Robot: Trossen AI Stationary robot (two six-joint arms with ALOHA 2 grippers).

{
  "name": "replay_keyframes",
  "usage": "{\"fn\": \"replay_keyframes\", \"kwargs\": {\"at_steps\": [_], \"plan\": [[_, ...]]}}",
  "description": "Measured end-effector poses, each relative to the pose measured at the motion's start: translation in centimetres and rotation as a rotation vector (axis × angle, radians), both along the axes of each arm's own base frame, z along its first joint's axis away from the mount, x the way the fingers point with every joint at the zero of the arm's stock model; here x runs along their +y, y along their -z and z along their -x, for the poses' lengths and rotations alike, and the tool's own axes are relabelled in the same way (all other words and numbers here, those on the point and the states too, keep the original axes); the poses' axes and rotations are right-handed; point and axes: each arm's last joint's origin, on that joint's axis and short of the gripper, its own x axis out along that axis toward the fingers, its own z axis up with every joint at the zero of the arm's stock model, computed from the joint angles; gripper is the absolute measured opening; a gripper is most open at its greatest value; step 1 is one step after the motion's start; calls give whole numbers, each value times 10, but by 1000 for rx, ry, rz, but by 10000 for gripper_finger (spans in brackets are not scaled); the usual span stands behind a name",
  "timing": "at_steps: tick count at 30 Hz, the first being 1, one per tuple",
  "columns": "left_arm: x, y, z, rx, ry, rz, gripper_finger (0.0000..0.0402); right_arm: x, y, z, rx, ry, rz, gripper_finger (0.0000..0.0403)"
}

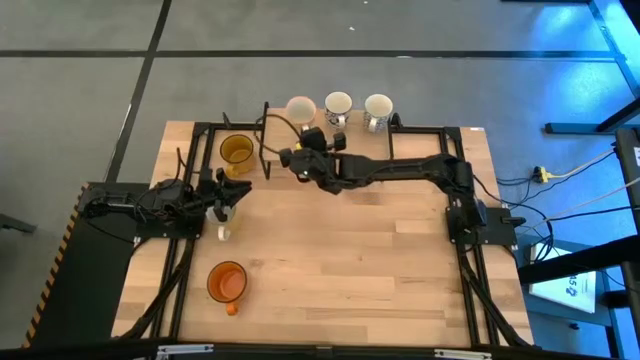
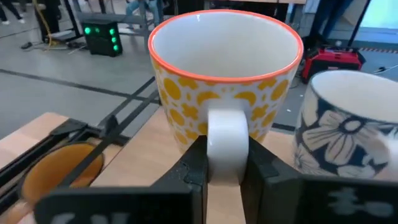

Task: Place coffee mugs
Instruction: Put the yellow patterned mug on the shelf

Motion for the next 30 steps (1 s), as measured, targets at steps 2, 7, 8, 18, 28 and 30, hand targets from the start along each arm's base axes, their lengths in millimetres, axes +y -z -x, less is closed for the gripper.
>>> {"fn": "replay_keyframes", "kwargs": {"at_steps": [2, 7, 8, 18, 28, 30], "plan": [[0, 1, 0, 7, -14, 2, 101, -9, 5, -3, -21, 17, -9, 37], [1, 0, 0, 4, -21, 3, 101, -25, 17, -7, -31, 20, -29, 37], [1, 0, 0, 4, -21, 3, 101, -26, 19, -8, -31, 17, -34, 37], [1, 0, 0, 0, -30, 4, 101, -42, 36, -14, -67, 56, -50, 37], [1, 0, 0, 1, -33, 4, 101, -46, 42, -15, -59, 58, -61, 37], [1, 0, 0, 2, -33, 4, 101, -46, 43, -15, -61, 60, -63, 37]]}}
